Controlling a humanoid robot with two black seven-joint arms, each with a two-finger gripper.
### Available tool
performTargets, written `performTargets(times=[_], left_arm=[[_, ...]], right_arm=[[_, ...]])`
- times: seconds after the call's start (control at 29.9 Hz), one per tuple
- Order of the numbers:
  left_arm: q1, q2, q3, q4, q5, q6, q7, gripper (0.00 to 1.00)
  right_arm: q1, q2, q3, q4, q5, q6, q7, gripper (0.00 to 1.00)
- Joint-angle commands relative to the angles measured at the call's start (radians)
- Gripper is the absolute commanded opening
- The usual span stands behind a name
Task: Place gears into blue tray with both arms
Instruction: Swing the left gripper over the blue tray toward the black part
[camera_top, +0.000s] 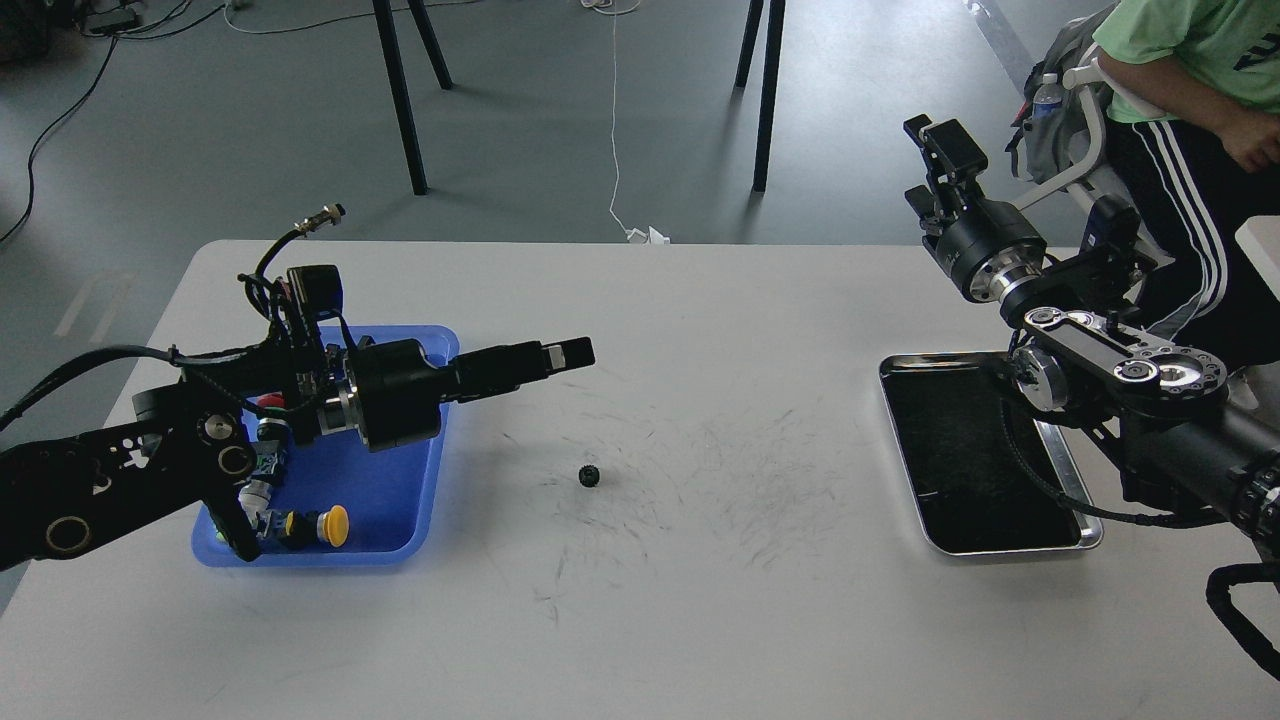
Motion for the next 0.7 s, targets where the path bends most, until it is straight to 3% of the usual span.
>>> performTargets(times=[0.0,0.17,0.33,0.67], left_arm=[[0.008,-0.019,0.044,0.005,0.044,0.034,0.0,0.98],[0.001,-0.077,0.08,0.006,0.257,0.049,0.0,0.98],[0.008,-0.129,0.083,0.029,0.42,0.074,0.0,0.98],[0.013,-0.208,0.098,0.193,0.578,0.144,0.0,0.98]], right_arm=[[-0.003,-0.004,0.001,0.001,0.001,-0.002,0.0,0.94],[-0.003,-0.015,0.021,-0.002,0.009,0.004,-0.005,0.94],[-0.017,-0.018,0.038,-0.003,0.123,0.006,-0.051,0.95],[-0.055,-0.048,0.047,0.008,0.242,0.036,-0.065,0.96]])
